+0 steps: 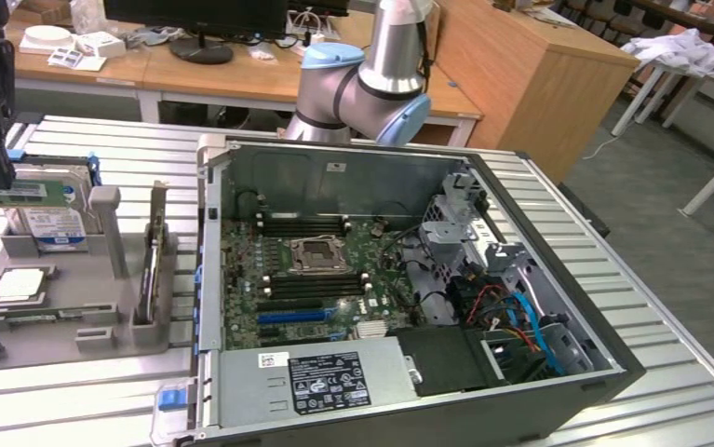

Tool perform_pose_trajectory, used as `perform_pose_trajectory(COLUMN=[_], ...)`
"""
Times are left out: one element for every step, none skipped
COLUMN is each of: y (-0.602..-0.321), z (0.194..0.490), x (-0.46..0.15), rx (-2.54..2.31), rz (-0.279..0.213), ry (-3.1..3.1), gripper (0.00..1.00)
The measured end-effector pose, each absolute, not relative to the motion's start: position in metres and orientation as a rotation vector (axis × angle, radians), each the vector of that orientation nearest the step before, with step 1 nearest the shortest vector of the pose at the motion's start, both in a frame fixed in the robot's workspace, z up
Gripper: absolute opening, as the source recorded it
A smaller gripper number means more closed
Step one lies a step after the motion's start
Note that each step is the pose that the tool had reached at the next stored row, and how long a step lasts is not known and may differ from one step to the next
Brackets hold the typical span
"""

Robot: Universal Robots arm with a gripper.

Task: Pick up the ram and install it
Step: 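Pick up the ram and move it above insertion slot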

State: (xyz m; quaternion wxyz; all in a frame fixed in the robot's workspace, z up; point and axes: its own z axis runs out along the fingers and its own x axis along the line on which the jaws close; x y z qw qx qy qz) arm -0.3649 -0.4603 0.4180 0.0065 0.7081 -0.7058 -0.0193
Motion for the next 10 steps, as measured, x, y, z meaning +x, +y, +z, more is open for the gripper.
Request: perform_pose_trajectory(y=[-0.4603,-0.4603,-0.4603,-0.4603,-0.4603,-0.4603,-0.4603,-0.4603,-0.4603,-0.4603], z=[0.4180,0.4180,0.4180,0.4181,0.4181,0.4182,0.4182,0.4181,0.4181,0.4181], x=[-0.3649,-0.3649,-0.3649,-0.3649,-0.3648,-0.3643,-0.3638,-0.3630,-0.3618,-0.3603], rx=[2.215,2.215,2.215,2.215,2.215,2.215,2.215,2.215,2.215,2.215], rz=[-0.060,-0.060,-0.060,-0.060,-0.060,-0.060,-0.060,-0.060,-0.060,-0.060], ry=[-2.208,-2.208,-2.208,-2.208,-2.208,-2.208,-2.208,-2.208,-2.208,-2.208], gripper=[0.11,0.11,0.11,0.11,0.11,0.11,0.11,0.11,0.11,0.11])
